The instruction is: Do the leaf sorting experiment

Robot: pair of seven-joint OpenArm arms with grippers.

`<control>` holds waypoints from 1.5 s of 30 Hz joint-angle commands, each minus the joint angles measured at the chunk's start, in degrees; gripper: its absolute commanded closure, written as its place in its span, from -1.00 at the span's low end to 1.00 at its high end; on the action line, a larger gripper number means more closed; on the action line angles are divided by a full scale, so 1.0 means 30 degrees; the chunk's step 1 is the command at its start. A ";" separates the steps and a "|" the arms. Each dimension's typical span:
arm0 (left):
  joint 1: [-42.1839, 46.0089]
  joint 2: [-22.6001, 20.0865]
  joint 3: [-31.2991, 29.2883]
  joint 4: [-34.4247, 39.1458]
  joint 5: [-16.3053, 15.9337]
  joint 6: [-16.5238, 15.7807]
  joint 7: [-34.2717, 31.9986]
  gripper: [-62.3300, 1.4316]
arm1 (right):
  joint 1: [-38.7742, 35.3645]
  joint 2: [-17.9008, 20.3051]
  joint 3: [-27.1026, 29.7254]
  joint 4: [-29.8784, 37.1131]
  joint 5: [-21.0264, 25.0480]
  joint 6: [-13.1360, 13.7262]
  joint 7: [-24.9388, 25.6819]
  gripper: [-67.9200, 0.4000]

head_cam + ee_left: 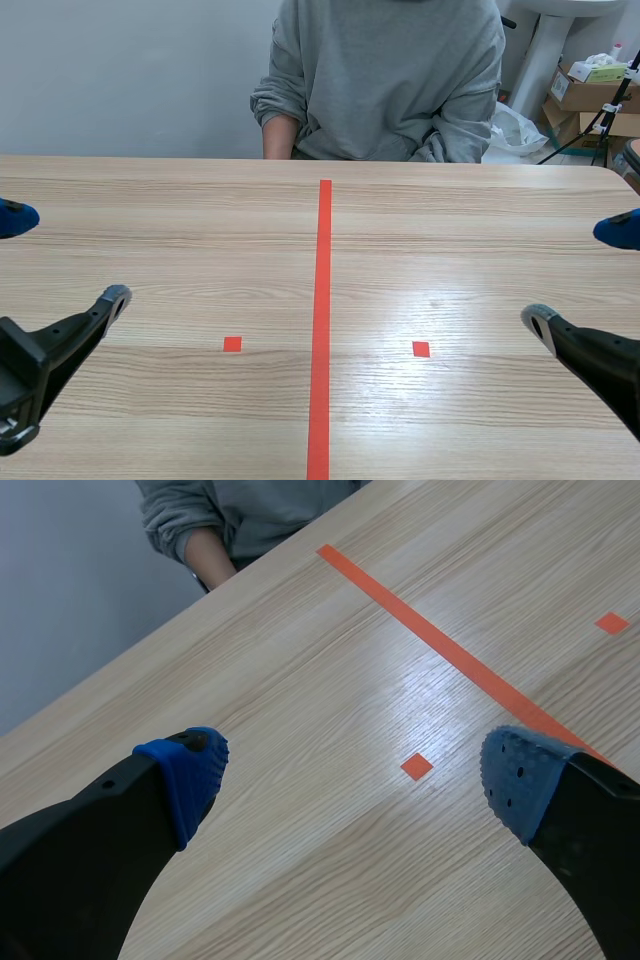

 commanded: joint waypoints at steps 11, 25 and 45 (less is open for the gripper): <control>0.0051 0.0051 0.0036 0.0350 -0.0109 0.0029 -0.0255 -0.74 | 0.0219 -0.0007 0.0146 0.0146 0.0153 -0.0051 0.0131 -0.74; 0.0051 0.0051 0.0036 0.0350 -0.0109 0.0015 -0.0262 -0.74 | 0.0219 -0.0007 0.0146 0.0146 0.0153 -0.0051 0.0117 -0.74; 0.0044 0.0051 0.0036 0.0350 -0.0109 0.0015 -0.0262 -0.74 | 0.0219 -0.0007 0.0146 0.0146 0.0153 -0.0051 -0.0656 -0.74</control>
